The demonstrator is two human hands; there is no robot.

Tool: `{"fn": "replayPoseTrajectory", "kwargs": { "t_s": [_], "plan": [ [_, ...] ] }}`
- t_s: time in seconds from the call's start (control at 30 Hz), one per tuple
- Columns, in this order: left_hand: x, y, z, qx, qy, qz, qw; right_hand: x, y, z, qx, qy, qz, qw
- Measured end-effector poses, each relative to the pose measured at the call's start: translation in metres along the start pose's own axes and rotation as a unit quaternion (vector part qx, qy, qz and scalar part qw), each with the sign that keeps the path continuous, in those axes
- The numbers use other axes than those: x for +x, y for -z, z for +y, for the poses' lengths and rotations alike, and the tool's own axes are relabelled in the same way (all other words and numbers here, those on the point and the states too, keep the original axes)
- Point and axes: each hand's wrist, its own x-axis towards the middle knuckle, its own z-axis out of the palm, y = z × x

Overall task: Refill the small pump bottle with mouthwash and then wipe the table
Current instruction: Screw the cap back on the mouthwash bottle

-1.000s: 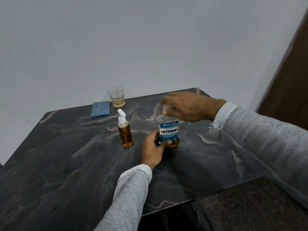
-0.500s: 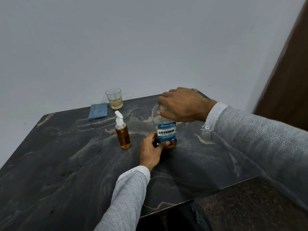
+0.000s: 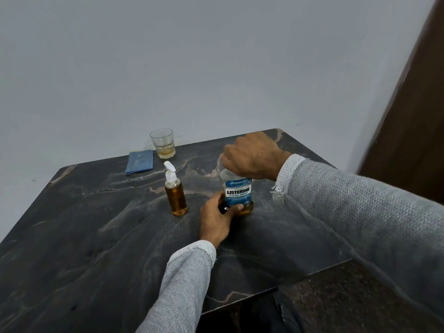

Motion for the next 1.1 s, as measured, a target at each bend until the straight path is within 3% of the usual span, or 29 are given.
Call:
{"fn": "replayPoseTrajectory", "kwargs": {
  "t_s": [0.2,0.63,0.83,1.1],
  "plan": [
    [-0.001,0.002,0.001,-0.002,0.009,-0.004,1.0,0.009,0.0,0.008,0.019,0.074,-0.016,0.997],
    [-0.003,0.001,0.002,0.018,-0.001,0.006,1.0,0.005,-0.003,-0.002,0.064,-0.014,-0.005,0.998],
    [-0.004,0.002,0.004,-0.001,0.012,0.0,1.0,0.003,-0.001,0.006,0.044,0.057,-0.01,0.997],
    [-0.004,-0.003,0.004,0.026,0.01,0.033,0.999,0.003,-0.002,-0.005,0.052,-0.033,-0.012,0.998]
  ]
}}
